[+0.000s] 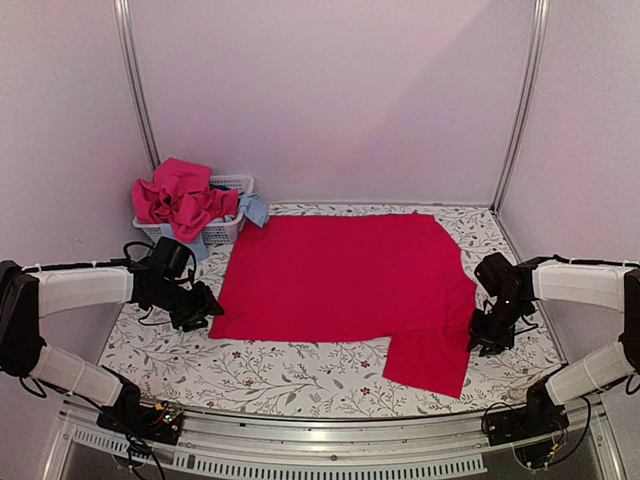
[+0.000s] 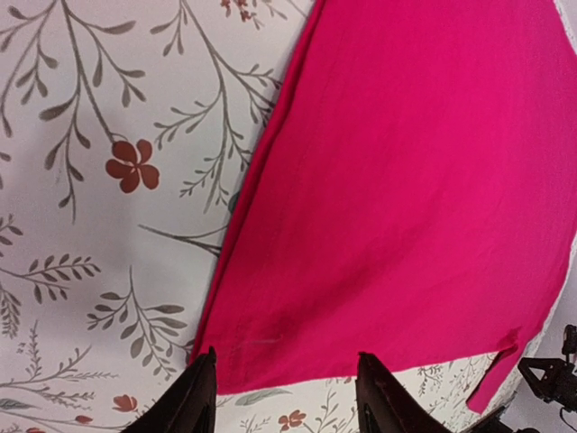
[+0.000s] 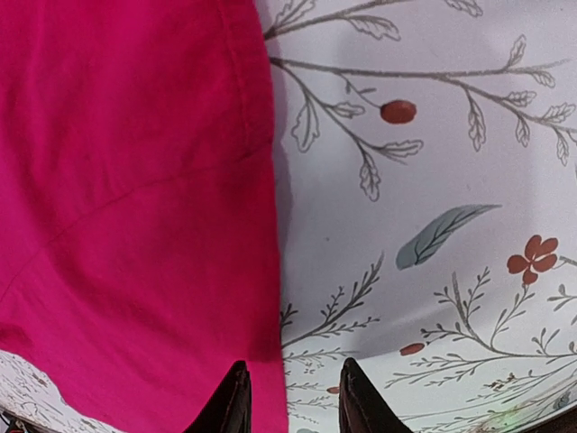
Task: Fold and stack the mixed laundry pile
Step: Pick up the flattened T-shirt from the center of the board.
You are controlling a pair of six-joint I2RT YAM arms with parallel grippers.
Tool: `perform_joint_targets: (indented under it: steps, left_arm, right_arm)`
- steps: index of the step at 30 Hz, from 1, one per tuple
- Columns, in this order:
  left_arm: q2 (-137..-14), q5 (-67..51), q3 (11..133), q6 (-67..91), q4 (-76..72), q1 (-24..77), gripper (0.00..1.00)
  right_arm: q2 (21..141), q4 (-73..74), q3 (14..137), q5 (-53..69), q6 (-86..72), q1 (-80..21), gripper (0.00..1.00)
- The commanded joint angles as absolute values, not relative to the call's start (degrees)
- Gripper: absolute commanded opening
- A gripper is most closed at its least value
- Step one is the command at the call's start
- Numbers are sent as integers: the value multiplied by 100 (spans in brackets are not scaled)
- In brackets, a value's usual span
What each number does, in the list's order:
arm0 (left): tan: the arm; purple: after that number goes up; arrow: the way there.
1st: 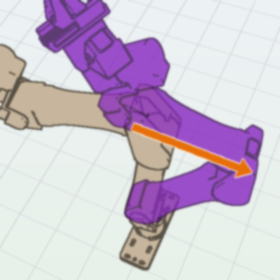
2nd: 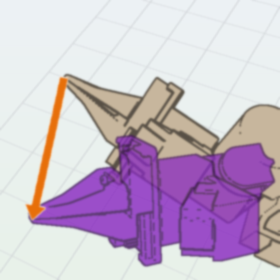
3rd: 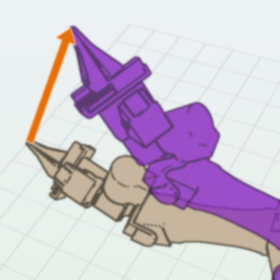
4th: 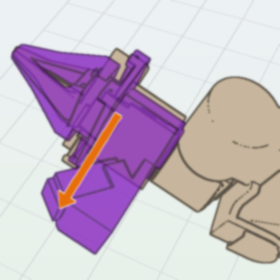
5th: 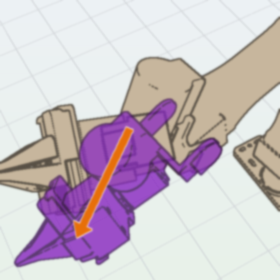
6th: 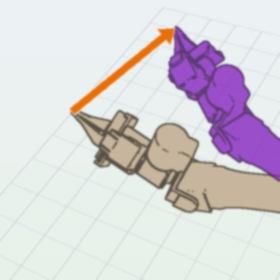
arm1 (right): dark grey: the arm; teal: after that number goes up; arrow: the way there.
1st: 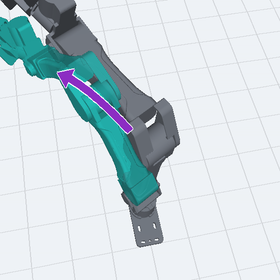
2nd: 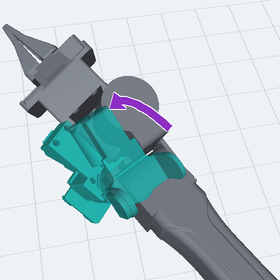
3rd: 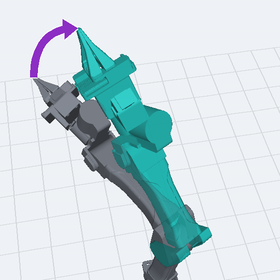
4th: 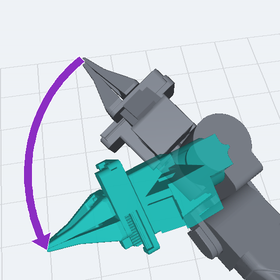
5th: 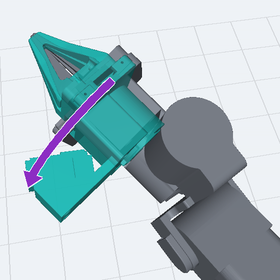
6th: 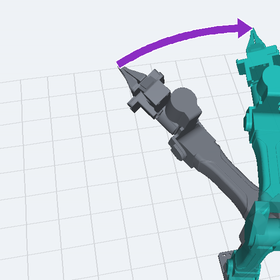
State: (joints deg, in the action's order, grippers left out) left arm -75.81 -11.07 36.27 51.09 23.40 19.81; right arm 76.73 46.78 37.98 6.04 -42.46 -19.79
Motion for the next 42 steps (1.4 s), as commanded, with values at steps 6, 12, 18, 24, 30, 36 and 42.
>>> perform_joint_targets:
  steps: [6,12,18,24,30,36,42]
  left_arm:
    - [-7650,-1077,3547,5179,2215,1912,52]
    - [-7599,-1030,3483,5231,2249,1873,52]
    - [-7577,-988,3397,5350,2310,1837,52]
    - [-7306,-696,3238,5740,2699,1829,52]
    - [-7115,-536,3013,6091,2714,1795,51]
    - [-7633,-493,3487,5761,2799,1857,45]
    - [-8128,-342,3873,5580,3058,2088,38]
  right_arm:
    - [8202,4059,3946,327,-3929,-1793,32]
    - [8418,3853,3883,410,-3826,-1703,30]
    - [8604,3718,3787,592,-3551,-1534,2]
    - [8296,3896,3656,858,-3572,-1531,0]
    - [7904,4218,3665,988,-3597,-1531,0]
    - [7797,4298,3595,1006,-3580,-1533,0]
    - [7713,4333,3630,1036,-3582,-1537,0]
